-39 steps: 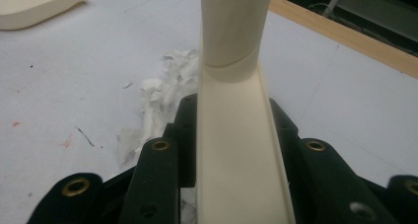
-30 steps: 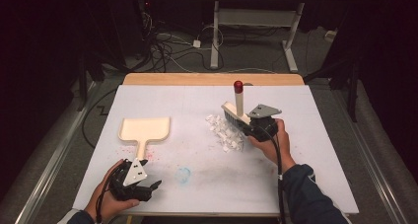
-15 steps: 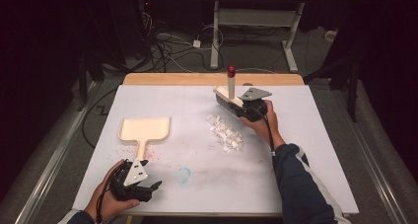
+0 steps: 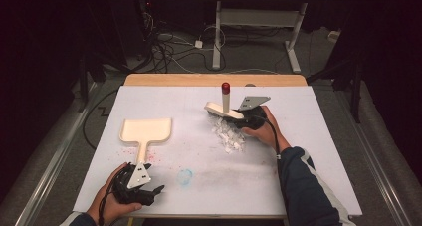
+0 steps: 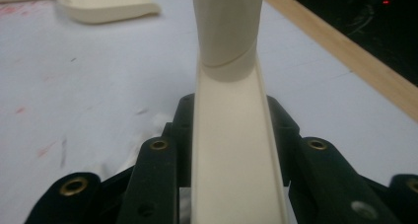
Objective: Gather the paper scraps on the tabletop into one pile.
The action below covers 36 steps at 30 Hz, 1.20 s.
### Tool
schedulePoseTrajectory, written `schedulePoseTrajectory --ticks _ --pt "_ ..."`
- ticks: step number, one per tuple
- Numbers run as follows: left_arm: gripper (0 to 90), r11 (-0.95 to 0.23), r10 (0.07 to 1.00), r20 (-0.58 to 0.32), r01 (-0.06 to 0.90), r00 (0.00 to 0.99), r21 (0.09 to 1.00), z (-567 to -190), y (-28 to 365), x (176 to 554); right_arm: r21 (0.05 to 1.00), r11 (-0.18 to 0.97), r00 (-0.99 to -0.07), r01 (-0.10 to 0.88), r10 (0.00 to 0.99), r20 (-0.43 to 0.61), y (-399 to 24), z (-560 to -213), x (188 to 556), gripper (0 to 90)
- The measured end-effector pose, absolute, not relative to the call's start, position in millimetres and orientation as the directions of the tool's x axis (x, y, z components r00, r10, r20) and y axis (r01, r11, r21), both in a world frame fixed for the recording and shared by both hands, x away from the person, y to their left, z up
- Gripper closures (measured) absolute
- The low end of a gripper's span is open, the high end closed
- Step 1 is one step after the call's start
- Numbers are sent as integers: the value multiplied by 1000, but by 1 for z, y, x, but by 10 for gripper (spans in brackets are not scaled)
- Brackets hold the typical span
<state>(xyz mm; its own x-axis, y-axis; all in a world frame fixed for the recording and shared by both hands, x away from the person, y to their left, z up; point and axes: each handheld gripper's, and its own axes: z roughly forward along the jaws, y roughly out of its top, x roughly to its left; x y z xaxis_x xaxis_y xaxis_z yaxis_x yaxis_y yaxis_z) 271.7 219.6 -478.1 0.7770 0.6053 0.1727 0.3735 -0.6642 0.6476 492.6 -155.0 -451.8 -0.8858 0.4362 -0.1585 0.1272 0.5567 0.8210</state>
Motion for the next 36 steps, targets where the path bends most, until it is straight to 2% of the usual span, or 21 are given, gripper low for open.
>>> schedulePoseTrajectory --ticks 3,7,13,21,28,36 --pt "193 -663 606 170 376 777 647 -478 220 272 797 596 -913 97 373 -167 -164 -449 485 665" --pt "193 -664 607 170 378 776 645 -478 220 272 802 592 -933 78 326 -150 -179 -443 475 672" --pt "192 -667 607 173 380 775 641 -478 219 272 804 592 -935 53 311 -167 -189 -443 460 674" --pt "192 -668 606 180 373 775 644 -477 219 271 860 505 -895 76 415 -164 -199 -433 455 676" --pt "192 -673 599 185 364 779 644 -477 218 270 867 483 -827 123 533 -180 -204 -425 446 675" --pt "192 -668 598 186 357 779 653 -476 218 269 906 388 -777 167 617 -121 -200 -405 420 676"
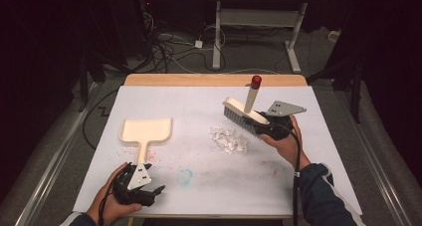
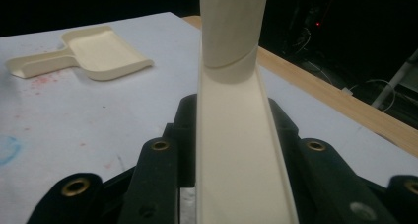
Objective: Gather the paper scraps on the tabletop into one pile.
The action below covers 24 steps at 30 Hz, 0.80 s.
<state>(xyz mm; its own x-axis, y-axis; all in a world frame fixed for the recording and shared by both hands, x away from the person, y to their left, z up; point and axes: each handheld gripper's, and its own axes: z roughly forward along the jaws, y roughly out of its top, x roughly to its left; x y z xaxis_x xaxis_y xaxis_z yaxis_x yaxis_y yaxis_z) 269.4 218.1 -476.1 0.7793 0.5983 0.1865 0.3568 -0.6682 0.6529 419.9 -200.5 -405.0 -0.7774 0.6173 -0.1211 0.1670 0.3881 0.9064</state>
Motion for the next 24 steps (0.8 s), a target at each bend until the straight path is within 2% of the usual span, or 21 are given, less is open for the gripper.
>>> schedulePoseTrajectory --ticks 4,9,16,21,24 --pt "192 -671 595 192 350 781 654 -475 218 269 907 385 -792 173 602 -105 -186 -399 402 676" --pt "192 -673 589 191 346 786 653 -475 218 270 906 395 -849 150 521 -87 -171 -398 383 675" --pt "192 -684 575 194 336 795 648 -475 215 272 876 453 -912 164 409 -40 -157 -422 372 676" --pt "192 -688 568 194 332 800 645 -476 214 272 840 510 -911 185 410 -48 -150 -441 377 676" --pt "192 -686 567 190 332 801 647 -476 214 272 846 490 -905 210 425 -21 -151 -447 384 677"
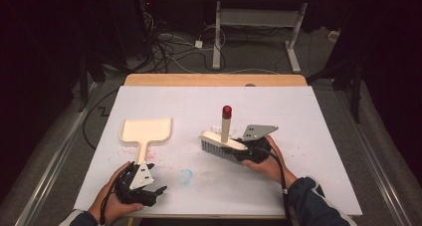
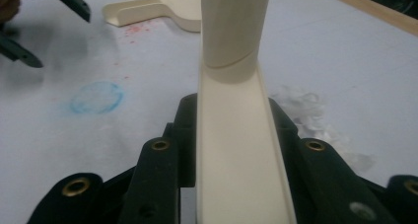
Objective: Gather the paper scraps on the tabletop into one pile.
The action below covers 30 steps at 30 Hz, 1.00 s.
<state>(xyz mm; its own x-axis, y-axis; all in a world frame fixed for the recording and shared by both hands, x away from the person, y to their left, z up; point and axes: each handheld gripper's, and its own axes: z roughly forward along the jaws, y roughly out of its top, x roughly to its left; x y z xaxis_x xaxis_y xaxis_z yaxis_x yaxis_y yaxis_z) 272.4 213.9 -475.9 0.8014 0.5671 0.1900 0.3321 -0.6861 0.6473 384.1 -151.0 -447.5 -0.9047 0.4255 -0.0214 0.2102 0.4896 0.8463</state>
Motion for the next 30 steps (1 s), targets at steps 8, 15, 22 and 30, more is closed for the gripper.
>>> schedulePoseTrajectory --ticks 8,15,22,30 --pt "192 -691 562 187 333 806 641 -477 213 273 850 485 -873 205 483 -65 -154 -446 391 677" --pt "192 -690 564 192 331 803 644 -476 213 273 883 430 -869 188 492 -55 -160 -432 384 676" --pt "192 -693 558 190 327 808 643 -476 214 271 937 287 -770 198 637 -32 -173 -402 363 676" --pt "192 -695 554 188 327 811 640 -476 212 272 937 236 -532 259 844 -65 -184 -416 367 676"
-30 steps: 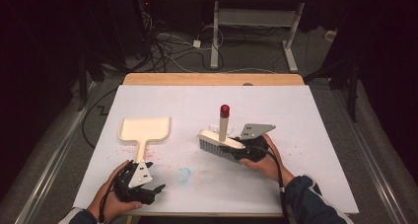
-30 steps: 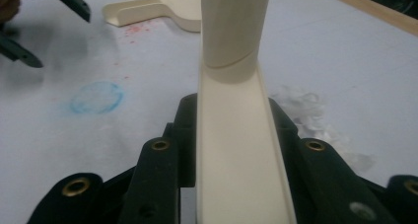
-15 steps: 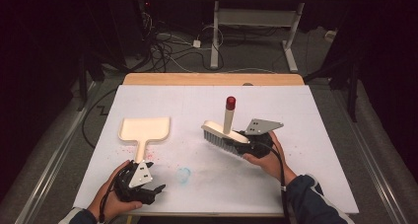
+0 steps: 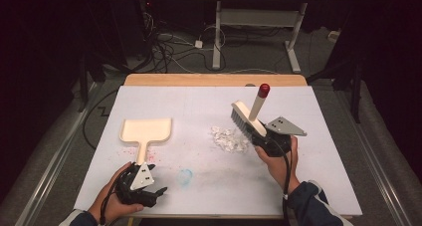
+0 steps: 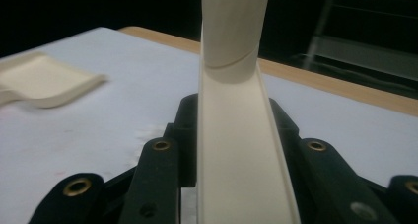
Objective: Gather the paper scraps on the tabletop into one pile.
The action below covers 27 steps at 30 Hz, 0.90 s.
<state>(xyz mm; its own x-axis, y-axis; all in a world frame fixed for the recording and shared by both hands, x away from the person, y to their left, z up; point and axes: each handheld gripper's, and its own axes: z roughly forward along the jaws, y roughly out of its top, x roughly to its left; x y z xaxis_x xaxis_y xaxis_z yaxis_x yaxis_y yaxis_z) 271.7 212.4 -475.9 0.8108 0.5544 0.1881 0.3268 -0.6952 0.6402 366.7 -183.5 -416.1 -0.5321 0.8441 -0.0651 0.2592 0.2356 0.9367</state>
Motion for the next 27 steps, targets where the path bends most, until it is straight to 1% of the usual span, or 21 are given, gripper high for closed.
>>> schedulePoseTrajectory --ticks 2,5,9,12,20,23,27 --pt "192 -697 553 188 326 812 639 -476 212 272 936 227 -467 270 881 -79 -186 -424 372 676" --pt "192 -697 553 186 329 812 637 -476 212 272 927 229 -403 298 910 -95 -188 -435 379 676" --pt "192 -702 551 190 327 813 633 -477 210 273 908 231 -361 349 928 -97 -182 -451 387 676" --pt "192 -702 551 188 330 813 631 -477 211 273 901 237 -371 363 924 -94 -172 -457 387 676" --pt "192 -708 545 185 331 818 623 -478 209 275 905 258 -382 338 917 -119 -132 -461 388 676" --pt "192 -702 550 184 331 815 630 -478 210 275 904 259 -377 341 918 -121 -130 -460 390 676" --pt "192 -701 551 185 331 813 631 -478 210 276 908 228 -371 352 924 -88 -138 -457 390 676"
